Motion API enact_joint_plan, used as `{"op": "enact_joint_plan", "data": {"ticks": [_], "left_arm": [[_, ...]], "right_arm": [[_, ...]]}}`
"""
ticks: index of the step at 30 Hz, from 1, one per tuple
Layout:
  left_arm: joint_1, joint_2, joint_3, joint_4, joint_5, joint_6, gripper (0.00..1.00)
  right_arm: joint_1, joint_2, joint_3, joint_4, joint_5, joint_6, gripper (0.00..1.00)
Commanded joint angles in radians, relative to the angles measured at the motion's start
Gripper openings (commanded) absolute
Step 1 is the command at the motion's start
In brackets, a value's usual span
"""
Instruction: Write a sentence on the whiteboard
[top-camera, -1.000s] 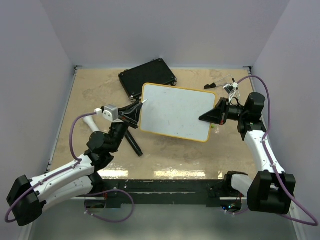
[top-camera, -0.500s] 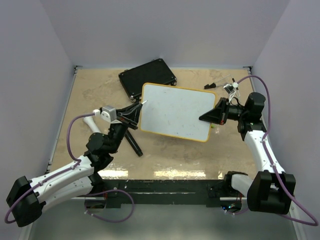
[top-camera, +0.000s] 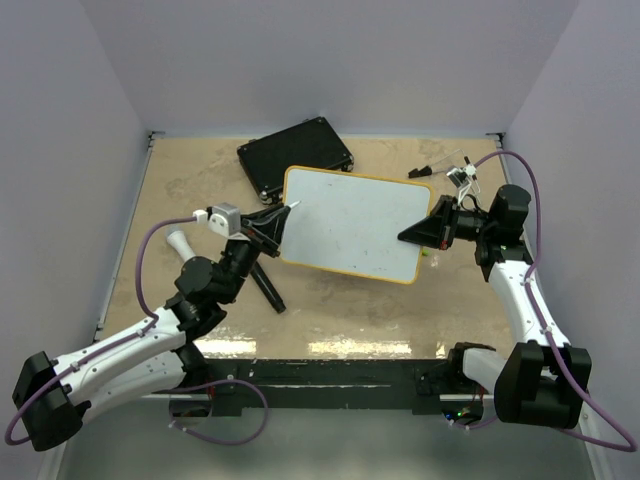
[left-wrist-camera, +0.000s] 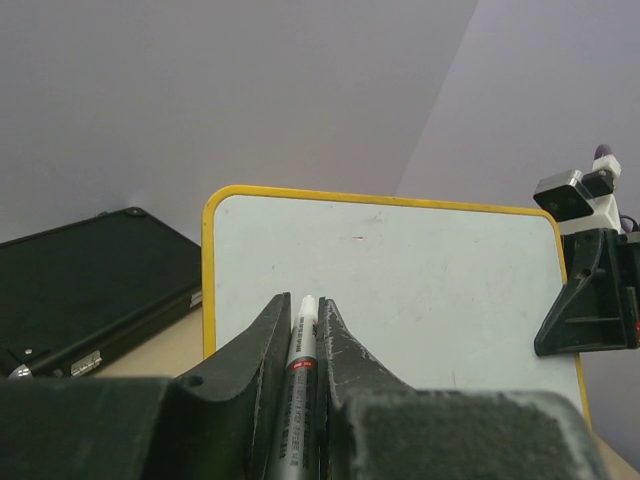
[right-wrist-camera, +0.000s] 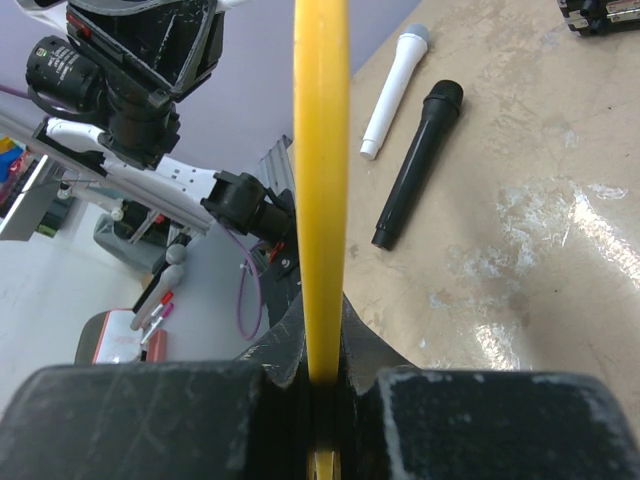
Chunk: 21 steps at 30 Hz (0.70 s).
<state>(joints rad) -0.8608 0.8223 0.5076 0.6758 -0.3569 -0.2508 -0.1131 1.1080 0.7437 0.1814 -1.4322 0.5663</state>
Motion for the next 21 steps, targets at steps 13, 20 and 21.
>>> {"op": "enact_joint_plan", "data": {"ticks": [13,20,21], "left_arm": [[-0.004,-0.002,0.063,-0.058,-0.017,0.059,0.0],[-0.004,0.015,0.06,-0.021,0.001,0.079,0.0],[-0.004,0.014,0.057,-0.015,0.004,0.079,0.0]], "right_arm": [[0.003,-0.005,0.005,0.059,-0.037,0.017,0.0],[0.001,-0.007,0.005,0.059,-0.039,0.017,0.0],[0.001,-0.005,0.003,0.059,-0.039,0.017,0.0]]}}
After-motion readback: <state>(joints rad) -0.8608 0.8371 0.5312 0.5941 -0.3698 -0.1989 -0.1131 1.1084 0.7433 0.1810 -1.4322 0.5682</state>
